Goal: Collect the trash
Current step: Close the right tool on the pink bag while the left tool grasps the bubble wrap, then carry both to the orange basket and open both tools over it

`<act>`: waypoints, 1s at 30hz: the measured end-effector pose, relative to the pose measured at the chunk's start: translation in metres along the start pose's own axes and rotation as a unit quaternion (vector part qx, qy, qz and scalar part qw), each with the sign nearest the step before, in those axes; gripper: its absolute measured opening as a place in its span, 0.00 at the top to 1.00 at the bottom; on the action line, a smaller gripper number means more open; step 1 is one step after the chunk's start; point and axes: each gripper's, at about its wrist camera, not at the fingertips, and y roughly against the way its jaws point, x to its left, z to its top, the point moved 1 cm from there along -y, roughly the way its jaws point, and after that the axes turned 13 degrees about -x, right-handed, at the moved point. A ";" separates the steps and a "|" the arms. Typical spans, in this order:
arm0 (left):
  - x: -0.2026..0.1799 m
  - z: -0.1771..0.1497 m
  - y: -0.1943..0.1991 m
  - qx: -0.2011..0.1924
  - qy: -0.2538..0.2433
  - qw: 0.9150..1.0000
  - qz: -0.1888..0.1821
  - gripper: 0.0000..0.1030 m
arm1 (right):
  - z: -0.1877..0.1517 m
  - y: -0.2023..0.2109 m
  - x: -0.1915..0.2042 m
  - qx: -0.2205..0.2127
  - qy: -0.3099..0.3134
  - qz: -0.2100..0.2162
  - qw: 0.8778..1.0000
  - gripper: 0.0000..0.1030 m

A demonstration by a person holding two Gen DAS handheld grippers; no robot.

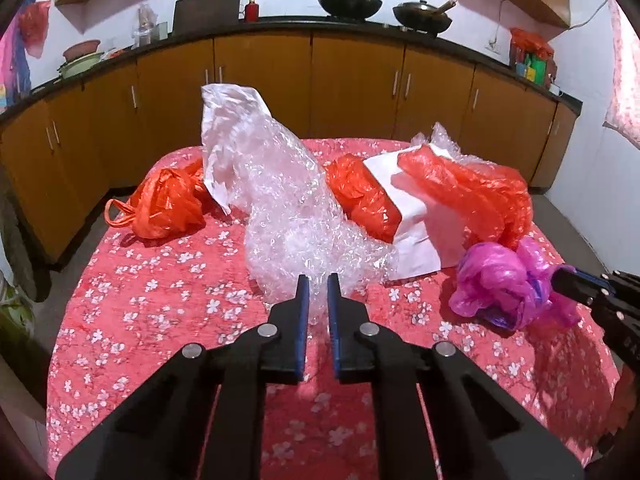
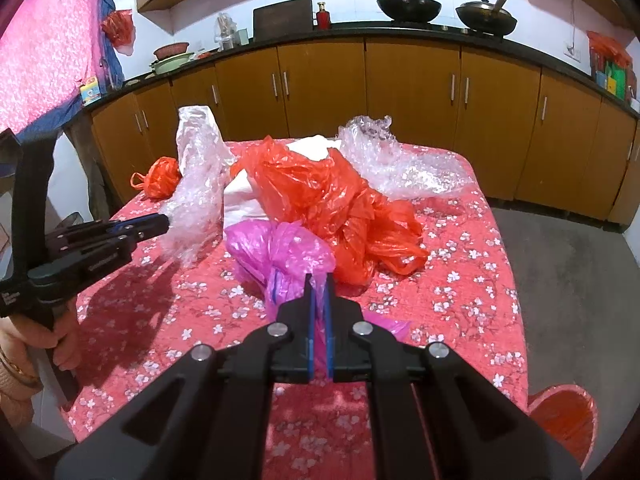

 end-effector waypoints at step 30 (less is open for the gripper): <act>-0.048 0.061 0.065 -0.117 -0.008 0.991 -0.062 0.92 | 0.048 0.080 -0.026 -0.113 -0.046 -0.013 0.992 0.96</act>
